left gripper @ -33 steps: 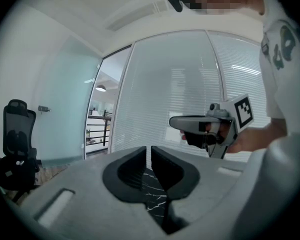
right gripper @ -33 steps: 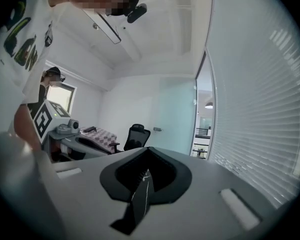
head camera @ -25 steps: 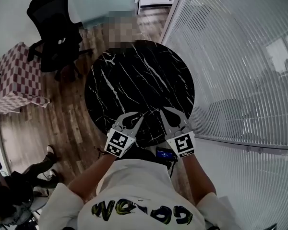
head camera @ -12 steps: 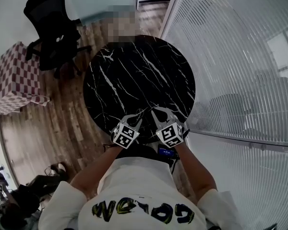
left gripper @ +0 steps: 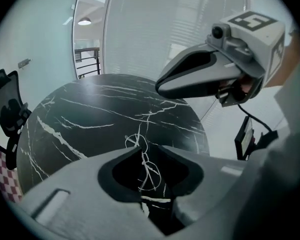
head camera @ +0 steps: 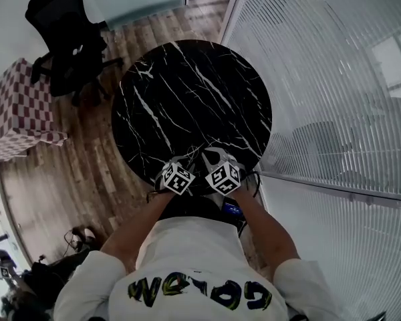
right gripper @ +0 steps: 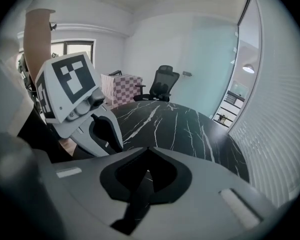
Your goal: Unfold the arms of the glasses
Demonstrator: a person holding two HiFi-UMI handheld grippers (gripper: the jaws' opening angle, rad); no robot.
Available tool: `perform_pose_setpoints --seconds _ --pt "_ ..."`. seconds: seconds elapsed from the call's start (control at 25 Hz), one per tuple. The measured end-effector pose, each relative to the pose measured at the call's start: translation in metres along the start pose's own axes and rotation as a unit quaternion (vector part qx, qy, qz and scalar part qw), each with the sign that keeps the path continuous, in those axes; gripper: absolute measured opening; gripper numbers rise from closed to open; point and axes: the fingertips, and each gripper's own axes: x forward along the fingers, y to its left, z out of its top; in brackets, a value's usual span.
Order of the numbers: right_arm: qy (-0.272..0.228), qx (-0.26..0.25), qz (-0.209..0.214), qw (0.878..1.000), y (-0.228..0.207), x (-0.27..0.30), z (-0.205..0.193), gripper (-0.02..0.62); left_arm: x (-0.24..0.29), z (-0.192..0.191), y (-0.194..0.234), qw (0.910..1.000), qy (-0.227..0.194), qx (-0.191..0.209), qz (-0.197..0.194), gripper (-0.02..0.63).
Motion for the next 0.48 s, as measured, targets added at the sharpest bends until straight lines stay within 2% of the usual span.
perform_pose_setpoints --seconds 0.28,0.48 --pt "0.027 -0.005 0.011 1.0 0.01 0.02 -0.015 0.001 0.03 -0.02 0.0 0.9991 0.041 -0.005 0.003 0.097" --pt "0.044 0.0 0.019 0.999 0.014 0.03 -0.03 0.001 0.046 -0.033 0.01 0.9978 0.061 -0.005 0.027 0.097"
